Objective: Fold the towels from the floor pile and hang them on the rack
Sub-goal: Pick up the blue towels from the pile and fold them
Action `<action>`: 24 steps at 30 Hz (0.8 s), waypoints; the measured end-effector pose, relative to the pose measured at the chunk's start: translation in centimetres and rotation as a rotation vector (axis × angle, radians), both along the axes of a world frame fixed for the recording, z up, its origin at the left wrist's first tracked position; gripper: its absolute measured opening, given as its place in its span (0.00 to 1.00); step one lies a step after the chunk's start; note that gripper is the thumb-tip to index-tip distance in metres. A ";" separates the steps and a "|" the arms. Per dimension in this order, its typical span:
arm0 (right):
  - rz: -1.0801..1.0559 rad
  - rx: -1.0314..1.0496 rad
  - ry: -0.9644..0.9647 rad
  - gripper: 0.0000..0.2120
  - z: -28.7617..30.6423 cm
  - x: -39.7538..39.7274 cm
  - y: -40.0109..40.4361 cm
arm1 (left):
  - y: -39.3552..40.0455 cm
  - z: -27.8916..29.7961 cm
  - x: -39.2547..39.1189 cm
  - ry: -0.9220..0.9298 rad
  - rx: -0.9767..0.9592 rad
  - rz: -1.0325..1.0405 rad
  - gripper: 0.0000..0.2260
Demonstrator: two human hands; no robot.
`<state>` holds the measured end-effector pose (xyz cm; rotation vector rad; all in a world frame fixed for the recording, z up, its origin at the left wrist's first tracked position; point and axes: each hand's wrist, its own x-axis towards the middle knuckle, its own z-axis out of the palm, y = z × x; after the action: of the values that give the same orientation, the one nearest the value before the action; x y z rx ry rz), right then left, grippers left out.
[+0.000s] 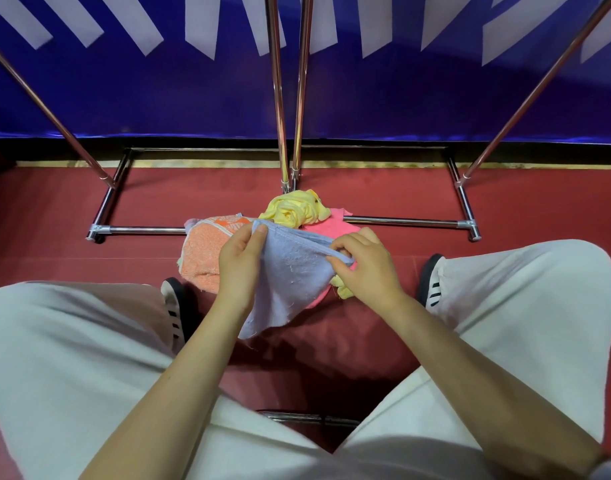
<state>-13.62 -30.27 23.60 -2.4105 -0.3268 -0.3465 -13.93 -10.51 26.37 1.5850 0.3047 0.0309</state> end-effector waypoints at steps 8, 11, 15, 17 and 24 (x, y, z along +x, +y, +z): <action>-0.077 -0.001 0.245 0.15 0.4 0.1 -0.5 | -0.2 0.2 -0.2 0.001 0.015 -0.006 0.10; -0.058 -0.008 0.314 0.13 0.4 0.3 -0.8 | -0.5 0.6 -0.2 -0.028 0.054 -0.030 0.10; -0.050 -0.004 0.292 0.05 0.0 0.4 -1.1 | -1.1 1.1 -0.5 -0.075 0.063 -0.041 0.08; -0.083 0.018 0.243 0.06 -0.1 0.6 -1.1 | -0.9 1.0 -0.4 -0.086 0.072 -0.032 0.08; -0.096 0.573 0.400 0.12 1.0 0.9 -1.0 | -0.2 1.1 0.0 -0.109 0.047 -0.003 0.11</action>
<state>-12.68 -31.31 24.63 -1.8719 0.0678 0.0128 -13.93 -10.68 27.47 1.6236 0.2176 0.1220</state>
